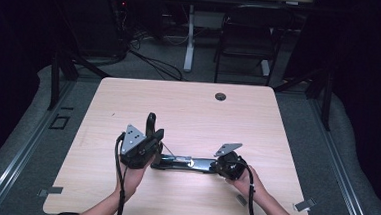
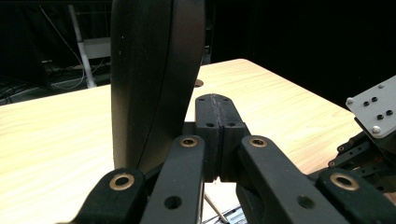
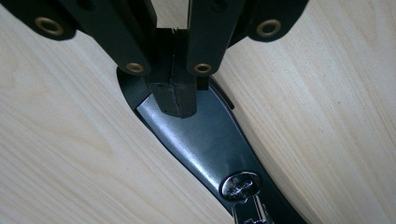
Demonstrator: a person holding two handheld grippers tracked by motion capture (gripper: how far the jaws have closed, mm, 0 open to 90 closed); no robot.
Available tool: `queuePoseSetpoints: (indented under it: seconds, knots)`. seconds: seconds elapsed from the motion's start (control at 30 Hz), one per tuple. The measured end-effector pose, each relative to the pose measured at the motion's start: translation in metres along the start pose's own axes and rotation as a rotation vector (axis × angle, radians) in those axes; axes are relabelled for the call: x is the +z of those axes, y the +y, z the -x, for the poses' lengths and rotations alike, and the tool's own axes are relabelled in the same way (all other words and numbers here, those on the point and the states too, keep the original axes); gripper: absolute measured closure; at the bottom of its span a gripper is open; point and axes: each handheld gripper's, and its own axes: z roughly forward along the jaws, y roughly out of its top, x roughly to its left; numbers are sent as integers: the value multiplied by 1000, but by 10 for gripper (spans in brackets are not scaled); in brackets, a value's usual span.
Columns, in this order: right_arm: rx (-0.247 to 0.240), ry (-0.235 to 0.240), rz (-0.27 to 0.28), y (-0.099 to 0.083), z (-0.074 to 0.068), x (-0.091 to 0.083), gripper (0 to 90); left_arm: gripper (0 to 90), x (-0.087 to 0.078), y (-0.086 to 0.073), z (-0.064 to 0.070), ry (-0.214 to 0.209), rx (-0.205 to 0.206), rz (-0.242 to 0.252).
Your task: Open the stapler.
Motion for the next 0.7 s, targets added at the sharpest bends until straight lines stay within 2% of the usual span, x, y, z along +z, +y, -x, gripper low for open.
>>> queuePoseSetpoints:
  seconds: [0.13,0.27,0.4,0.7]
  knots:
    - [5,-6,2,0,-1,0,900,900,0,0,-1,-5,2,-4]
    - [3,-8,4,-1,-1,0,900,900,-4,-1,-4,-4,22,-10]
    - [2,-4,2,0,-1,0,900,900,-7,-2,-10,-8,15,-15]
    - [5,-6,2,0,-1,0,900,900,-8,-2,-10,6,7,-16]
